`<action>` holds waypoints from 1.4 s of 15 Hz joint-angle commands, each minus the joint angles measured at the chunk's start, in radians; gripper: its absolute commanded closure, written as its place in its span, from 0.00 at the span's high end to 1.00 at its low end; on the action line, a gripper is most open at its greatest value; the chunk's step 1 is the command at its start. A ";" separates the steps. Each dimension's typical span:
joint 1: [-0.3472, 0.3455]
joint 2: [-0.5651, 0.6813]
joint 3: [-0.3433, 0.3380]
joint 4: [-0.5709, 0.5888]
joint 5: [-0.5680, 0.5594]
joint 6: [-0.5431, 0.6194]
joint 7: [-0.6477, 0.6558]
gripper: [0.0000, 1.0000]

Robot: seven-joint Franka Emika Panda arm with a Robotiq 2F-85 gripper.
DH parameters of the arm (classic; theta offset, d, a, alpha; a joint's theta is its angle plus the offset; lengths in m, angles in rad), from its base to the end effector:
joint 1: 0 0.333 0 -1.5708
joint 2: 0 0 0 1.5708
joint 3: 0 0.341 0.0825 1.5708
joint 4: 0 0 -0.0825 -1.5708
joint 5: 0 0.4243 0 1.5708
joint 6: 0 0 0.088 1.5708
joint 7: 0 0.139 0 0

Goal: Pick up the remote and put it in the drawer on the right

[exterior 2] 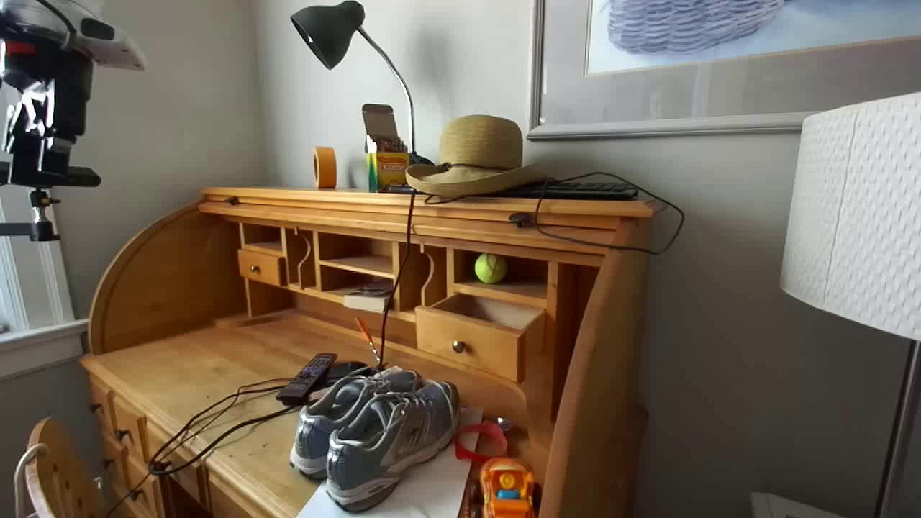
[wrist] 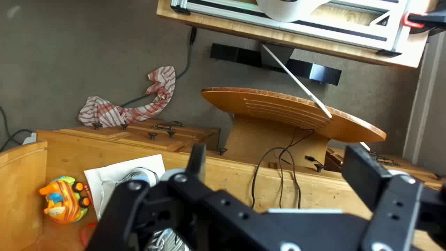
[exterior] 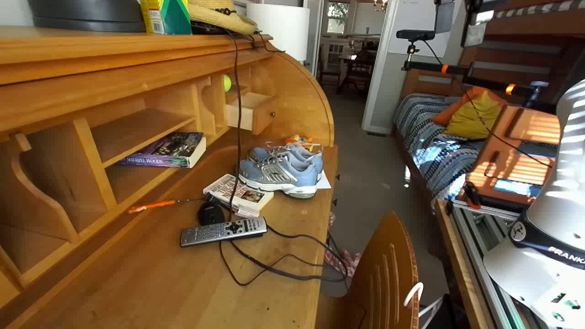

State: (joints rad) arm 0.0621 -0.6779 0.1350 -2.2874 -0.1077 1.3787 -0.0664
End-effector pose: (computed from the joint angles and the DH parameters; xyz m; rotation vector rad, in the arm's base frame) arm 0.3274 0.0582 0.5609 2.9030 0.3144 -0.3307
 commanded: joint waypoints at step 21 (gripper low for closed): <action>0.013 0.310 -0.231 -0.041 -0.062 0.471 -0.611 1.00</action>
State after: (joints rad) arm 0.0868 -0.3687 -0.1067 -2.3297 -0.1734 1.8506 -0.6740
